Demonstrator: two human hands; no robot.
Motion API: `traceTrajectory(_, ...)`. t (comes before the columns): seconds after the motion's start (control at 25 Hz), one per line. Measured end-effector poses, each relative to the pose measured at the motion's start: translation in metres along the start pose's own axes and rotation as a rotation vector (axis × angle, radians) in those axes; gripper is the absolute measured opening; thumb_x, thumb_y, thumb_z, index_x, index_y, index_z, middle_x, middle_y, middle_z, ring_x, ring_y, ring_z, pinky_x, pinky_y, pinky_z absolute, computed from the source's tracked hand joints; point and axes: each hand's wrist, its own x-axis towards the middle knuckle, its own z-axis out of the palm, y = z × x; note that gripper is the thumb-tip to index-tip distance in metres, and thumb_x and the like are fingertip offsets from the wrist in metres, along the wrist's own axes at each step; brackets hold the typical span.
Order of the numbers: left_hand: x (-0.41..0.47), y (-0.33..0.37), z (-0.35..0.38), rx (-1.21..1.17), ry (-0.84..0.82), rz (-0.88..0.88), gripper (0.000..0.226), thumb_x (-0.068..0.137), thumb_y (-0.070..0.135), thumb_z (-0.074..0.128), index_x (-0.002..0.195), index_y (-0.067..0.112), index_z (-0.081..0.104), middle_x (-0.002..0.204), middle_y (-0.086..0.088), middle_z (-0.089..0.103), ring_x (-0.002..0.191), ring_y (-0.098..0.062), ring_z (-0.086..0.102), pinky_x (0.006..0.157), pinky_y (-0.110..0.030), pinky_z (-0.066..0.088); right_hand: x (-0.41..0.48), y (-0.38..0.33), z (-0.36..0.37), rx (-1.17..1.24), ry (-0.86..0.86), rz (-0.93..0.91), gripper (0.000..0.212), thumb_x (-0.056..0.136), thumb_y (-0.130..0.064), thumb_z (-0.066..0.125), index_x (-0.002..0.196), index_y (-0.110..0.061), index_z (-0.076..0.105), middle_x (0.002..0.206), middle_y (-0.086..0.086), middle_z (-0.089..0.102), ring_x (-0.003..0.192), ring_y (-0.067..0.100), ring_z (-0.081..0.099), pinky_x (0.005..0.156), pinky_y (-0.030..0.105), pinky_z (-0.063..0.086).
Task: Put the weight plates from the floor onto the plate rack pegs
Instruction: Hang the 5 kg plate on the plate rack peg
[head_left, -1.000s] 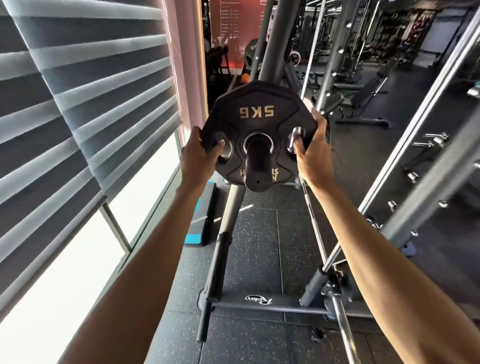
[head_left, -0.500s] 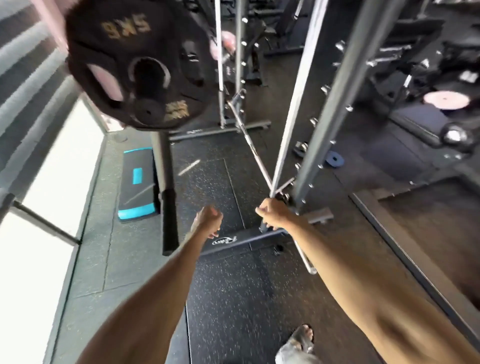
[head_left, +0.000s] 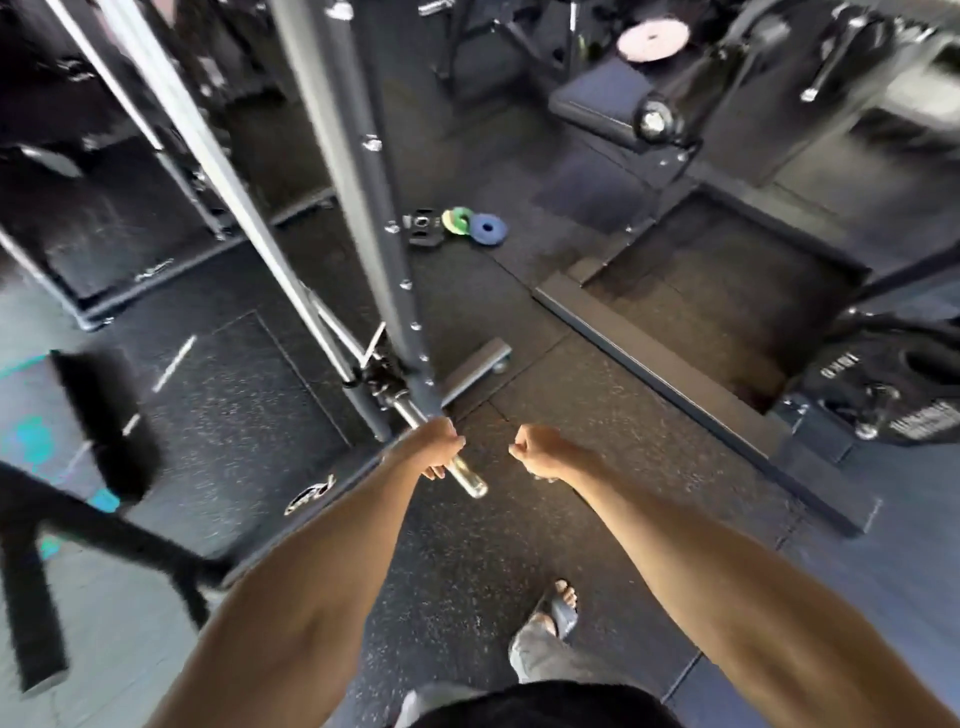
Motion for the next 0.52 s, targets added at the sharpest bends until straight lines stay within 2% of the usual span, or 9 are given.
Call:
traceTrajectory(0.08,0.028,0.050,0.011,0.050,0.002,0.044,0.031,0.100,0.028,0.049,0.107,0.001,0.062,0.102,-0.021,0.072,0.087,-0.033,0.072,0.077,-0.044,0.061,0.011,0.040,-0.025,-0.015,0.003,0.012,0.044,0.103,-0.032,0.045,0.063,-0.018,0.037,0.086,0.021,0.061,0.083,0.029,0.061,0.070,0.032,0.044)
traceTrajectory(0.12,0.041,0.075,0.016,0.053,-0.015,0.069,0.031,0.100,0.028,0.049,0.109,0.000,0.062,0.103,-0.022,0.072,0.091,-0.034,0.072,0.080,-0.046,0.060,0.017,0.058,-0.037,-0.009,0.003,0.026,0.046,0.103,-0.032,0.045,0.061,-0.019,0.034,0.080,0.019,0.058,0.081,0.027,0.059,0.072,0.031,0.043)
traceTrajectory(0.2,0.067,0.119,0.022,0.048,-0.054,0.091,0.030,0.101,0.026,0.047,0.108,0.000,0.060,0.100,-0.022,0.072,0.087,-0.035,0.073,0.077,-0.047,0.061,0.034,0.092,-0.062,-0.003,-0.004,0.047,0.045,0.104,-0.031,0.044,0.061,-0.020,0.035,0.067,0.008,0.048,0.074,0.021,0.052,0.077,0.032,0.048)
traceTrajectory(0.24,0.077,0.135,0.022,0.055,-0.078,0.095,0.030,0.102,0.025,0.045,0.107,0.000,0.060,0.098,-0.023,0.072,0.084,-0.034,0.073,0.075,-0.046,0.062,0.041,0.103,-0.073,0.005,-0.016,0.065,0.042,0.104,-0.030,0.044,0.064,-0.019,0.041,0.067,0.006,0.049,0.074,0.019,0.052,0.077,0.032,0.049)
traceTrajectory(0.32,0.106,0.156,0.019,0.071,-0.105,0.073,0.030,0.102,0.025,0.045,0.106,-0.001,0.061,0.097,-0.023,0.072,0.081,-0.033,0.074,0.073,-0.046,0.062,0.060,0.120,-0.097,0.018,-0.037,0.064,0.036,0.105,-0.028,0.044,0.078,-0.008,0.058,0.081,0.013,0.065,0.077,0.022,0.059,0.072,0.029,0.045)
traceTrajectory(0.36,0.124,0.164,0.016,0.074,-0.114,0.050,0.030,0.102,0.025,0.045,0.106,0.000,0.061,0.096,-0.023,0.072,0.080,-0.032,0.074,0.072,-0.046,0.062,0.075,0.127,-0.109,0.014,-0.053,0.055,0.037,0.105,-0.028,0.044,0.080,-0.006,0.060,0.088,0.016,0.069,0.078,0.024,0.062,0.071,0.029,0.044)
traceTrajectory(0.44,0.161,0.174,0.006,0.096,-0.128,0.012,0.031,0.102,0.027,0.045,0.107,0.000,0.061,0.095,-0.023,0.072,0.077,-0.032,0.074,0.070,-0.045,0.063,0.105,0.139,-0.132,-0.030,-0.070,0.035,0.041,0.104,-0.029,0.044,0.068,-0.013,0.052,0.093,0.020,0.072,0.081,0.029,0.068,0.077,0.031,0.049)
traceTrajectory(0.52,0.200,0.187,-0.009,0.089,-0.137,-0.018,0.032,0.101,0.028,0.045,0.108,0.001,0.060,0.093,-0.022,0.072,0.074,-0.031,0.075,0.066,-0.042,0.063,0.140,0.151,-0.158,-0.053,-0.089,0.021,0.038,0.104,-0.032,0.042,0.068,-0.018,0.044,0.100,0.020,0.071,0.092,0.033,0.070,0.083,0.035,0.051)
